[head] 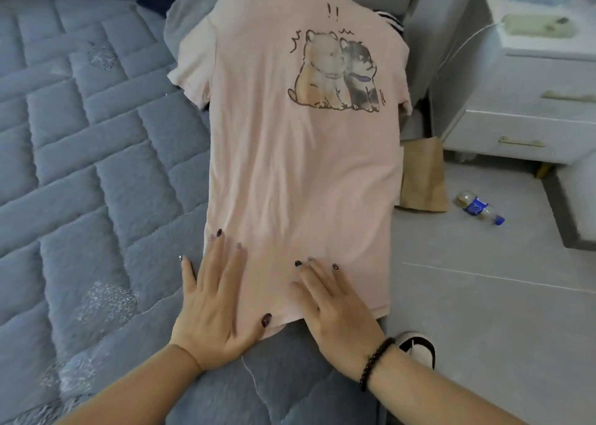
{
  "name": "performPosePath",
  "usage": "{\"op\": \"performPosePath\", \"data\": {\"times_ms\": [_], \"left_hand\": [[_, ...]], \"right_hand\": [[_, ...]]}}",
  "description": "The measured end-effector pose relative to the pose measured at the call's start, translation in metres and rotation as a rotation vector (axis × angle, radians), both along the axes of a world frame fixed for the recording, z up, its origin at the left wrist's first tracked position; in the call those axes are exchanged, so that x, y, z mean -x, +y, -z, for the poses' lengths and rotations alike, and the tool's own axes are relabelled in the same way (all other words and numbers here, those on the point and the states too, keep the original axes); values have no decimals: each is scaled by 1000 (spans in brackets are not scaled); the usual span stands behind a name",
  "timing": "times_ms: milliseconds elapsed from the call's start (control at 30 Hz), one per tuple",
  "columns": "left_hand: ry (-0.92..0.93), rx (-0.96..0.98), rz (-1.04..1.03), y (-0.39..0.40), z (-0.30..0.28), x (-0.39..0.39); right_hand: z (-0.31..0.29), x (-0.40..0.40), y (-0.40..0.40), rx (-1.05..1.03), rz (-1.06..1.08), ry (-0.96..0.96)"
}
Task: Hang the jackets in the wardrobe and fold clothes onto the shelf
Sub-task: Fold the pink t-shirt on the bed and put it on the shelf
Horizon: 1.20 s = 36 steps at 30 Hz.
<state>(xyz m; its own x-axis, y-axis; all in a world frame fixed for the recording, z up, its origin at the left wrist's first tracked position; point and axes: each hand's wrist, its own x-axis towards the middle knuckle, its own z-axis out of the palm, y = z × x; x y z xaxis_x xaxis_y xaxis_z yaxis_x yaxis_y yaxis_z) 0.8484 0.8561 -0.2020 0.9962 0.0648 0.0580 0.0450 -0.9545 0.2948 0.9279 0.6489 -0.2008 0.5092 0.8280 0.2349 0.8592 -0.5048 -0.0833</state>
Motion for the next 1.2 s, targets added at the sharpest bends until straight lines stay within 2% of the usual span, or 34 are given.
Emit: {"op": "performPosePath", "data": {"times_ms": [67,167,267,333,400,533,700,767,900,967,1067,1200], "left_hand": [[-18,-66,232,-2,-3,6],[27,-239,354,-3,-20,10],[98,-313,331,1,-45,15],[131,-350,297,14,-67,22],[132,-430,316,32,-88,37],[21,-558,337,68,-123,75],[9,-636,335,93,-159,118],[60,-665,339,106,-164,132],[257,-664,309,130,-153,155],[341,-588,267,140,-135,165],[586,-614,235,143,-112,184],[659,-665,276,130,-94,199]], "right_hand": [[-7,5,-5,47,49,-60],[-30,6,-12,162,254,-2],[-40,9,-25,311,417,145],[-52,18,-21,238,483,157],[-63,31,-6,117,447,126],[-79,53,28,70,355,1],[-61,62,30,248,574,165],[-59,70,18,276,615,239],[-66,98,-12,349,553,273],[-66,117,-19,386,508,308],[-72,140,-21,464,488,324],[-72,168,-23,642,437,344]]}}
